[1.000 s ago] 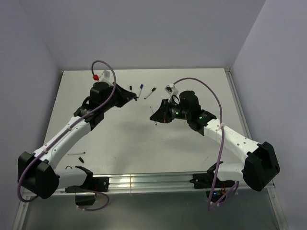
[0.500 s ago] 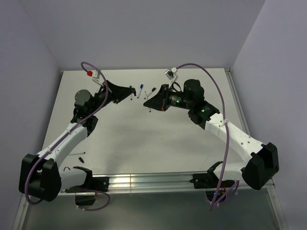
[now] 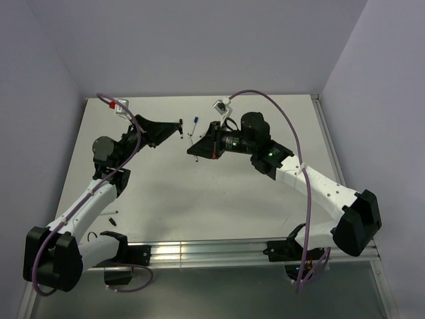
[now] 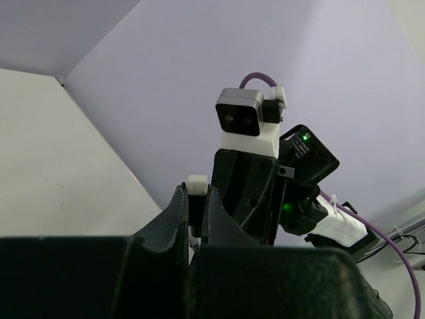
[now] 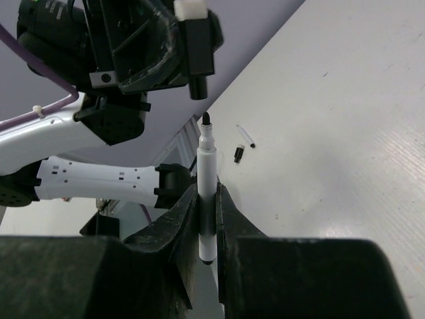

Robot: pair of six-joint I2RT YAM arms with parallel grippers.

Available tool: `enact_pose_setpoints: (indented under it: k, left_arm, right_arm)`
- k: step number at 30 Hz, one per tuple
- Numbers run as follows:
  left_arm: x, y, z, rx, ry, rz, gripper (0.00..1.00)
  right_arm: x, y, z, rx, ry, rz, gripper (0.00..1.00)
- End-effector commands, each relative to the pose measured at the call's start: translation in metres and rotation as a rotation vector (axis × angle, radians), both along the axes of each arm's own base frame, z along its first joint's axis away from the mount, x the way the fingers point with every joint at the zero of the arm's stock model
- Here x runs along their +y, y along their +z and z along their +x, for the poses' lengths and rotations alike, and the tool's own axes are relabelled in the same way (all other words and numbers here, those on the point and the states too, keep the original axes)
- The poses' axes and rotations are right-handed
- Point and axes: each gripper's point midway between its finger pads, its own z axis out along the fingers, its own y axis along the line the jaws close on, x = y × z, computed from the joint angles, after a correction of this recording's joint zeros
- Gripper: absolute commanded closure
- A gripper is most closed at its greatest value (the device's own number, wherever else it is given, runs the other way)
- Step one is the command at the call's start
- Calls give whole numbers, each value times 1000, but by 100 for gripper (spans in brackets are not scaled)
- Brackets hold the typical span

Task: Insert the pens into the pen caps
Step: Insert the pen cap onto the pen.

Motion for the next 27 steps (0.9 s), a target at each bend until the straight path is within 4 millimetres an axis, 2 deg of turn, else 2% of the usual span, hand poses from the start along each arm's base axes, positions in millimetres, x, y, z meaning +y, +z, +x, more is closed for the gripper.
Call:
enact_pose_setpoints:
  k: [1,8,27]
  left_arm:
    - [4,12,-8,-70,1,-20,100]
    - [4,12,-9,-69,-4,-27,100]
    - [-2,12,-15,-77,-43,-27,100]
  right_arm:
    - [8,25,-6,-79,18,43,100]
    - [9,33,-15,-103,39,49,100]
    - [18,27,-15,-90,53,28,100]
